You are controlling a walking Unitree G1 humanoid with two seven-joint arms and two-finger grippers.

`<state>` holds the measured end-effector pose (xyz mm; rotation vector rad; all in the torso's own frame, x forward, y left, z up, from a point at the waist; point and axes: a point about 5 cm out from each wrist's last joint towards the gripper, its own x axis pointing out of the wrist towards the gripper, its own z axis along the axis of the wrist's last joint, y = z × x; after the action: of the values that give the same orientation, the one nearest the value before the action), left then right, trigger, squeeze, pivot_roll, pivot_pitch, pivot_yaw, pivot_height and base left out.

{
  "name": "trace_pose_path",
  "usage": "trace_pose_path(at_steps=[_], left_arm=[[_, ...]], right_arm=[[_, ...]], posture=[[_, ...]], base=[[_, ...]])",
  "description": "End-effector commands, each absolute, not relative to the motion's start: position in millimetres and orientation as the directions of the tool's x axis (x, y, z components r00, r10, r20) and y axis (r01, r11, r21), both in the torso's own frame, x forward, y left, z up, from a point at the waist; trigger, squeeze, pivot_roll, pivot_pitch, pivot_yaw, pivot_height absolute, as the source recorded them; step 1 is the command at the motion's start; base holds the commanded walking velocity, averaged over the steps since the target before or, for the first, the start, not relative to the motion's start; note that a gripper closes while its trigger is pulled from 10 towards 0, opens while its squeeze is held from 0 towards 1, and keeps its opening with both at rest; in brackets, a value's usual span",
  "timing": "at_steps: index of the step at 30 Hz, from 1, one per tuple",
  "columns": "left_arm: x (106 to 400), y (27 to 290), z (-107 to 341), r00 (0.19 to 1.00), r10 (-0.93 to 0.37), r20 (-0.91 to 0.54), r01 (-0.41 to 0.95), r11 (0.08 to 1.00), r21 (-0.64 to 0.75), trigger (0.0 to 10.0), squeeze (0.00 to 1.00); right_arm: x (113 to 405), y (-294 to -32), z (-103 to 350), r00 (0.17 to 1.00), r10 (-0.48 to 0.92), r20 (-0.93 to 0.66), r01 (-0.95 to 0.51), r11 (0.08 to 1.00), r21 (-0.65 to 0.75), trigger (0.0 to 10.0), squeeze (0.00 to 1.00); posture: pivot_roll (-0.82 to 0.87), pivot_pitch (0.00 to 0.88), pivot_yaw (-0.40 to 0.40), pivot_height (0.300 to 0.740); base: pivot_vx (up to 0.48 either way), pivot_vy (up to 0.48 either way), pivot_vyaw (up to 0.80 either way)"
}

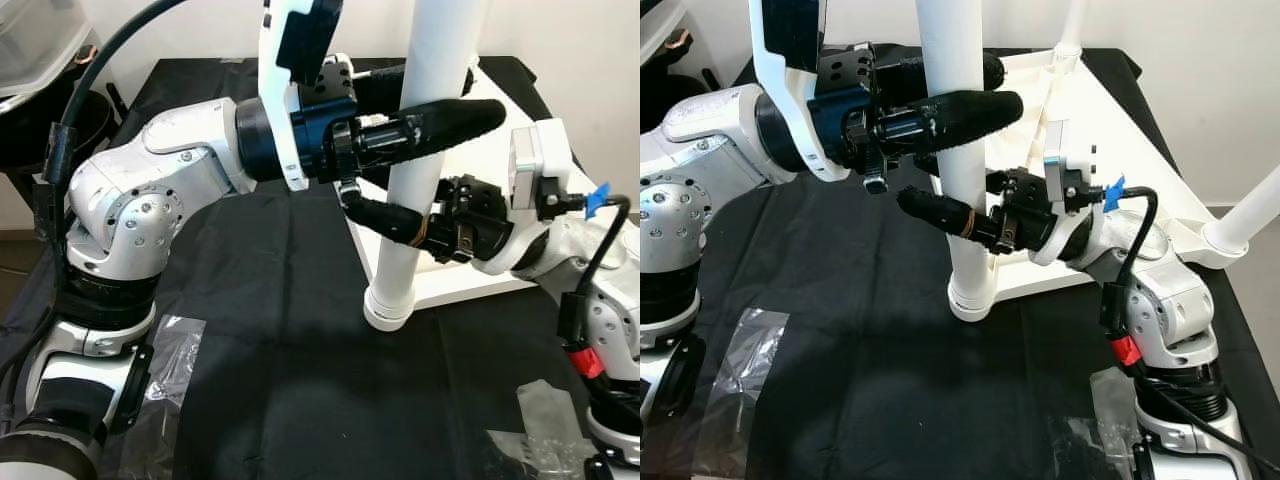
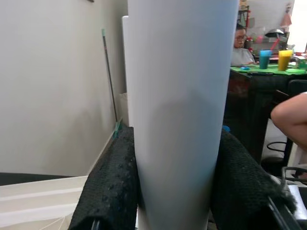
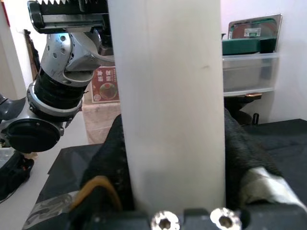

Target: Building children table

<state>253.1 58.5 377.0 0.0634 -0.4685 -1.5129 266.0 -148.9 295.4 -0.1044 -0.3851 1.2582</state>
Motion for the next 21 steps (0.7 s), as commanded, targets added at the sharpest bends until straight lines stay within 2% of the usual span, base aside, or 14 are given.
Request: trace_pose_path(at_steps=[1,2,4,5,7,9,10,11,15,16,17,18,20,21], left_arm=[[254,59,369,0.000,-0.979,0.204,0.942,0.068,0.328,0.0,0.00],[254,59,368,0.000,-0.980,0.201,0.942,0.067,0.328,0.0,0.00],[254,59,368,0.000,-0.980,0.201,0.942,0.067,0.328,0.0,0.00],[253,58,368,-0.004,-0.981,0.192,0.942,0.060,0.330,0.0,0.00],[253,58,368,-0.004,-0.981,0.192,0.942,0.060,0.330,0.0,0.00],[253,57,366,-0.021,-0.985,0.171,0.943,0.037,0.331,0.0,0.00],[253,57,366,-0.021,-0.985,0.171,0.943,0.037,0.331,0.0,0.00],[253,55,365,-0.034,-0.987,0.159,0.943,0.021,0.331,0.0,0.00],[253,53,364,-0.046,-0.989,0.142,0.943,0.004,0.334,0.0,0.00],[253,49,362,-0.068,-0.991,0.118,0.942,-0.025,0.333,0.0,0.00],[253,48,361,-0.075,-0.991,0.110,0.943,-0.035,0.332,0.0,0.00],[253,47,361,-0.080,-0.991,0.107,0.943,-0.040,0.332,0.0,0.00],[253,46,360,-0.085,-0.991,0.100,0.942,-0.047,0.333,0.0,0.00],[253,45,360,-0.093,-0.991,0.093,0.942,-0.058,0.332,0.0,0.00]], right_arm=[[266,-154,295,0.253,0.943,0.214,-0.911,0.307,-0.275,10.0,0.71],[266,-156,297,0.240,0.948,0.208,-0.917,0.291,-0.272,10.0,0.76],[266,-156,297,0.240,0.948,0.208,-0.917,0.291,-0.272,10.0,0.76],[262,-159,298,0.185,0.968,0.170,-0.935,0.227,-0.273,10.0,1.00],[262,-159,298,0.185,0.968,0.170,-0.935,0.227,-0.273,10.0,1.00],[259,-164,300,0.066,0.995,0.074,-0.958,0.084,-0.274,10.0,1.00],[259,-164,300,0.066,0.995,0.074,-0.958,0.084,-0.274,10.0,1.00],[261,-168,303,0.009,1.000,0.016,-0.963,0.013,-0.270,10.0,1.00],[269,-169,304,-0.009,1.000,-0.030,-0.961,-0.017,-0.276,10.0,0.99],[277,-168,306,-0.046,0.995,-0.091,-0.957,-0.070,-0.282,10.0,0.74],[279,-168,307,-0.059,0.992,-0.107,-0.955,-0.087,-0.282,10.0,0.74],[281,-167,308,-0.066,0.991,-0.115,-0.955,-0.096,-0.282,10.0,0.23],[281,-167,309,-0.078,0.989,-0.128,-0.953,-0.111,-0.280,10.0,0.23],[283,-167,311,-0.091,0.985,-0.145,-0.951,-0.129,-0.280,10.0,0.00]], posture=[[0.03,0.178,0.035,0.740],[0.03,0.178,0.035,0.740],[0.03,0.178,0.035,0.740],[0.04,0.180,0.036,0.740],[0.04,0.180,0.036,0.740],[0.04,0.181,0.043,0.740],[0.04,0.181,0.043,0.740],[0.05,0.182,0.047,0.740],[0.05,0.183,0.049,0.740],[0.07,0.188,0.059,0.740],[0.07,0.189,0.060,0.740],[0.07,0.189,0.060,0.740],[0.07,0.193,0.064,0.740],[0.07,0.196,0.068,0.740]], base=[[0.000,0.000,0.00],[0.000,0.000,0.00],[0.000,0.000,0.00],[0.000,0.000,0.00],[0.000,0.000,0.00],[0.000,0.000,0.00],[0.000,0.000,0.00],[0.000,0.000,0.00],[0.000,0.000,0.00],[0.000,0.000,0.00],[0.000,0.000,0.00],[0.000,0.000,0.00],[0.000,0.000,0.00],[0.000,0.000,0.00]])
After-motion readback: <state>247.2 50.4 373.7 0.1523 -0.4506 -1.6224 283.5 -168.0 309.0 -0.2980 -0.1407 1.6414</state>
